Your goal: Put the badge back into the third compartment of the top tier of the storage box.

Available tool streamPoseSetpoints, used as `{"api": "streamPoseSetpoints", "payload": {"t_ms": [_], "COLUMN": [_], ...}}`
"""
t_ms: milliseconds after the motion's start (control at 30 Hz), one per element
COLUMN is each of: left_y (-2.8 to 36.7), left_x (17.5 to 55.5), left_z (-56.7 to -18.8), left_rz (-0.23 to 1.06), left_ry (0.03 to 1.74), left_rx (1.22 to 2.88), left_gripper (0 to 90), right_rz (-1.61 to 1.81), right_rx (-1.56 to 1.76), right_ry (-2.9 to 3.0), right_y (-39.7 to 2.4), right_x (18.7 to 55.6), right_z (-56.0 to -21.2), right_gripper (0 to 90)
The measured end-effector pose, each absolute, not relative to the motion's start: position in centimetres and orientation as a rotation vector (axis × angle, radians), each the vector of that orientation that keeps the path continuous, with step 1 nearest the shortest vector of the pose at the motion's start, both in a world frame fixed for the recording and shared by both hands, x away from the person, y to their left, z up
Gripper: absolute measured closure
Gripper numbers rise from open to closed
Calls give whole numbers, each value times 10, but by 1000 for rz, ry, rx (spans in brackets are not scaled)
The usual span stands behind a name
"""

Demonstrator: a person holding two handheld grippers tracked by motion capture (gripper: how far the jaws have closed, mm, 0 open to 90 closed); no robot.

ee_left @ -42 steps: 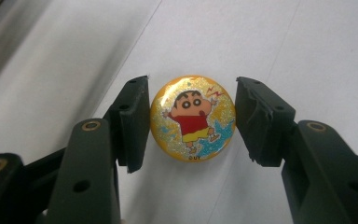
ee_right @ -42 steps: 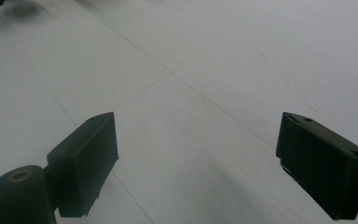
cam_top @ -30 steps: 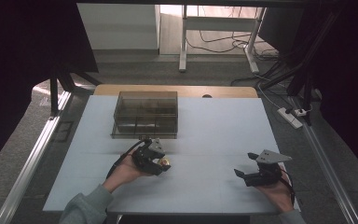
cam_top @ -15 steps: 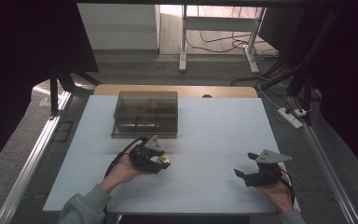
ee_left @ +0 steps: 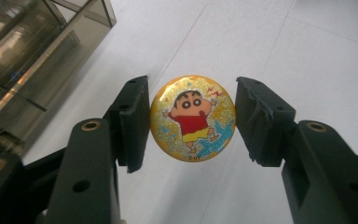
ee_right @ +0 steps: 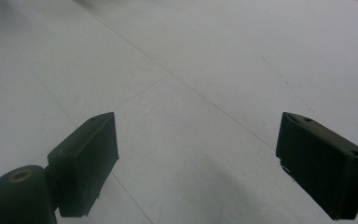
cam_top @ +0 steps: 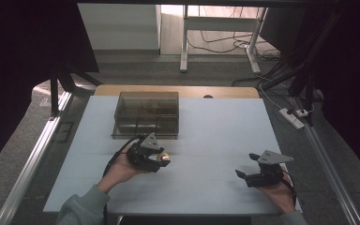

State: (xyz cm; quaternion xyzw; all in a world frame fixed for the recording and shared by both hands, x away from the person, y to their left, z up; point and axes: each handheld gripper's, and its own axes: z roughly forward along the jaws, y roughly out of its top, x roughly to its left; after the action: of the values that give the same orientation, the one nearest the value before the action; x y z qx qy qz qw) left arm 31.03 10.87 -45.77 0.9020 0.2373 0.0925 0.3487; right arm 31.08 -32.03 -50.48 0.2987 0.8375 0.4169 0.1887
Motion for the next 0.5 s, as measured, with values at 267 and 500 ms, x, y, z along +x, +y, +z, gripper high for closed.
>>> {"api": "streamPoseSetpoints", "payload": {"t_ms": [267,500], "left_y": [114,120], "left_x": [308,307], "left_z": [-449,-442], "left_rz": [263,282], "left_ry": [615,627], "left_rx": [2315,2288], "left_gripper": [469,469], "right_rz": [1174,1173], "right_rx": [840,840], "right_ry": [2355,2355], "right_y": [-320,-320], "right_x": [311,311], "right_z": [-505,-505], "right_gripper": [127,127]}}
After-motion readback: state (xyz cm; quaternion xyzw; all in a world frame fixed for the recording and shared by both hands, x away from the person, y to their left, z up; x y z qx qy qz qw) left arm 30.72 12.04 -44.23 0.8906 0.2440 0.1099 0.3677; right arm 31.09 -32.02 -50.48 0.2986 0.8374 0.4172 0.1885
